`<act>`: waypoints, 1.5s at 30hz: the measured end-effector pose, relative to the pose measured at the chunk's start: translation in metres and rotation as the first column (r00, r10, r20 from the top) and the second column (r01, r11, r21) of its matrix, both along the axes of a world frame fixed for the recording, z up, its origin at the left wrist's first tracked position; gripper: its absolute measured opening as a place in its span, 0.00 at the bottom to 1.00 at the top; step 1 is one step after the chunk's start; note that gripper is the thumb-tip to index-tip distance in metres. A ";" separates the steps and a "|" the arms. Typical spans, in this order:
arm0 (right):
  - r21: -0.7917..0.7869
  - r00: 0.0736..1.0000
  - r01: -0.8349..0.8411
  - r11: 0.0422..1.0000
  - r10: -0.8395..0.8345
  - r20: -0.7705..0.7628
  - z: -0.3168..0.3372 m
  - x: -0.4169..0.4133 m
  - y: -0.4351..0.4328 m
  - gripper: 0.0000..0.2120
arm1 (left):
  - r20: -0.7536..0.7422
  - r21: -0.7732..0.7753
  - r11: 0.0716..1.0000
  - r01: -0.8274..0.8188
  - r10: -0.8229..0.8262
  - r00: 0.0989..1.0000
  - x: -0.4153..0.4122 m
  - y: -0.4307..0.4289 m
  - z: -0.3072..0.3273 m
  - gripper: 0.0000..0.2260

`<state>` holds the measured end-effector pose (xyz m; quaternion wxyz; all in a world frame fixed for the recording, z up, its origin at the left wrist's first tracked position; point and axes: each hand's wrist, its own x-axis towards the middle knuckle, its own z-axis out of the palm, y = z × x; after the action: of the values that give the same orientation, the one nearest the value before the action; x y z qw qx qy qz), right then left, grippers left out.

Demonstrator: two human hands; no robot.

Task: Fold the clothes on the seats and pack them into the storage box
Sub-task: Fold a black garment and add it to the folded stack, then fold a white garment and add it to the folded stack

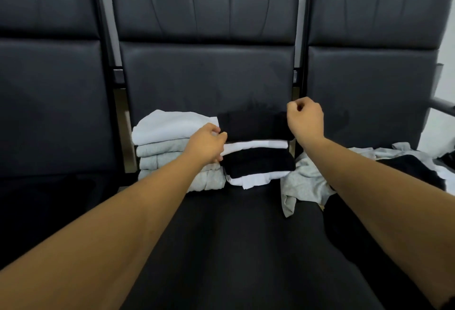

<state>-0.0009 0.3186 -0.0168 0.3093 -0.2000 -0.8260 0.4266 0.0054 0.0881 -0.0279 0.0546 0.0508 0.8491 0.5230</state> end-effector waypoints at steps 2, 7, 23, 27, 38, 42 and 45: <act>0.121 0.999 -0.041 0.992 0.044 -0.023 0.005 0.021 -0.027 0.18 | 0.036 0.004 1.000 0.002 -0.002 0.999 0.017 -0.033 0.003 0.10; 0.213 0.942 -0.336 0.918 0.325 0.085 0.001 0.075 -0.130 0.09 | 0.084 -0.078 0.994 -0.075 0.082 0.993 0.069 -0.134 -0.010 0.08; 0.107 0.506 -0.845 0.524 0.717 0.480 -0.082 0.129 -0.450 0.17 | -0.221 -0.604 0.496 -0.624 0.648 0.729 0.164 -0.418 -0.072 0.18; 0.266 0.455 -0.889 0.373 0.651 0.608 -0.100 0.121 -0.479 0.24 | -0.138 -0.497 0.636 -0.590 0.614 0.777 0.160 -0.438 -0.078 0.18; -0.640 0.383 -0.696 0.326 0.922 0.054 -0.014 0.148 -0.519 0.31 | -0.324 0.344 0.776 -0.528 0.626 0.709 0.182 -0.413 0.027 0.05; -0.813 0.280 -0.579 0.064 0.952 -0.124 0.016 0.157 -0.509 0.24 | -0.370 0.384 0.824 -0.418 0.551 0.748 0.196 -0.401 0.037 0.06; -0.756 0.365 -0.643 0.120 0.916 -0.165 0.030 0.167 -0.490 0.12 | -0.317 0.450 0.796 -0.406 0.567 0.760 0.208 -0.391 0.053 0.11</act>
<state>0.1662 -0.1713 0.0135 -0.2259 0.1017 -0.5954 0.7643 0.2130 -0.3025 0.0251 -0.2871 -0.0507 0.7132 0.6374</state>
